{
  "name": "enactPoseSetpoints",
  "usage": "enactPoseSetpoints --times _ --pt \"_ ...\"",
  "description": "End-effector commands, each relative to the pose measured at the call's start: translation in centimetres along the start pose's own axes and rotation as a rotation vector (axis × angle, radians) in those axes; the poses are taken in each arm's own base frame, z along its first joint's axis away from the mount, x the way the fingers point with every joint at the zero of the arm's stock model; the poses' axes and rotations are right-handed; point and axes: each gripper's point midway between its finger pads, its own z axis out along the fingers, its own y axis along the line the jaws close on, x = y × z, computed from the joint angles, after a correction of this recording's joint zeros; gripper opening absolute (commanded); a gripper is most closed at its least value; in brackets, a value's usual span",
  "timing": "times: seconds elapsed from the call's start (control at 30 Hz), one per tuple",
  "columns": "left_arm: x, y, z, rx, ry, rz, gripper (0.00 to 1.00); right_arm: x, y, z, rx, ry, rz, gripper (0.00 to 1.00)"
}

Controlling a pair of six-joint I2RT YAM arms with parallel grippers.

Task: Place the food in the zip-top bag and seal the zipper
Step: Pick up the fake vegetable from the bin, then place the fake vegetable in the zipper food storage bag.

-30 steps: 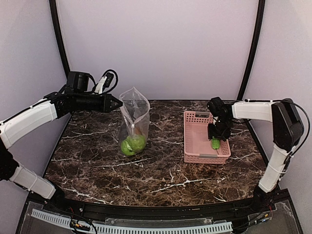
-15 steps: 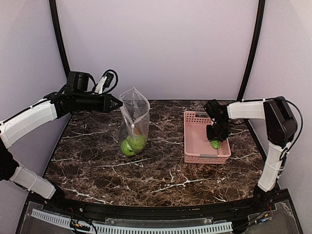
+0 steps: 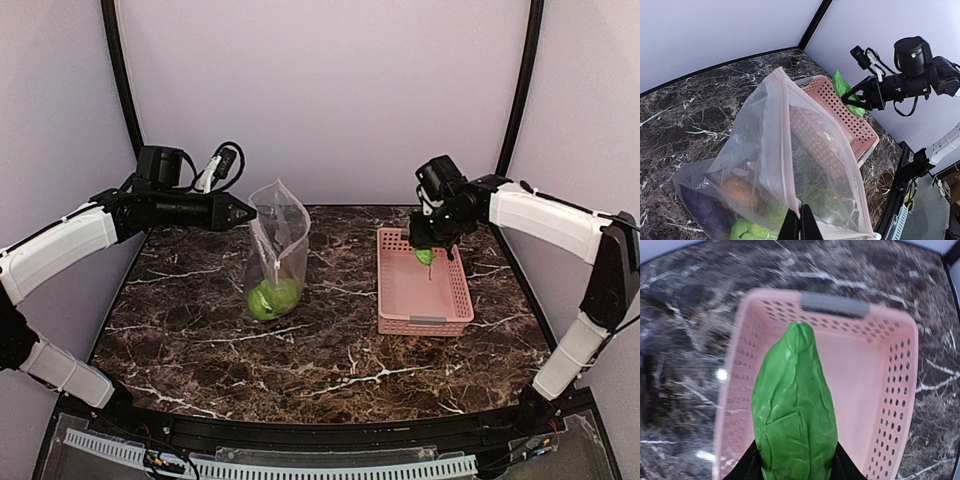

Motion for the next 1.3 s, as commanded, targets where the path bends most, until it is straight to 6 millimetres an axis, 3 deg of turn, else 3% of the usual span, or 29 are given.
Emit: enactPoseSetpoints --times 0.0,0.1,0.23,0.33,0.57,0.87,1.07,1.27 --pt "-0.4 -2.0 -0.3 0.121 -0.012 0.003 0.01 -4.6 7.9 -9.0 -0.277 -0.228 -0.077 0.33" --pt "-0.4 -2.8 -0.2 0.173 -0.013 -0.001 0.01 -6.2 12.7 -14.1 -0.455 -0.365 -0.102 0.32" --pt "-0.3 -3.5 -0.1 0.219 -0.013 -0.007 0.00 -6.6 18.6 -18.7 -0.688 -0.480 -0.121 0.33" --pt "-0.2 -3.5 0.0 0.227 -0.009 -0.012 0.01 -6.3 22.2 -20.3 -0.790 -0.513 -0.147 0.33" --pt "-0.1 -3.7 0.3 0.246 -0.005 -0.026 0.01 -5.2 28.8 -21.1 -0.873 -0.553 -0.230 0.32" --pt "0.0 -3.7 0.3 0.249 -0.002 -0.028 0.01 -5.5 32.0 -21.6 -0.924 -0.613 -0.259 0.32" --pt "0.0 -3.7 0.4 0.248 -0.002 -0.028 0.01 -5.5 32.2 -19.2 -0.849 -0.620 -0.256 0.32" --pt "-0.1 -3.5 0.2 0.231 -0.010 -0.025 0.01 -3.4 31.5 -16.0 -0.788 -0.535 -0.226 0.31"
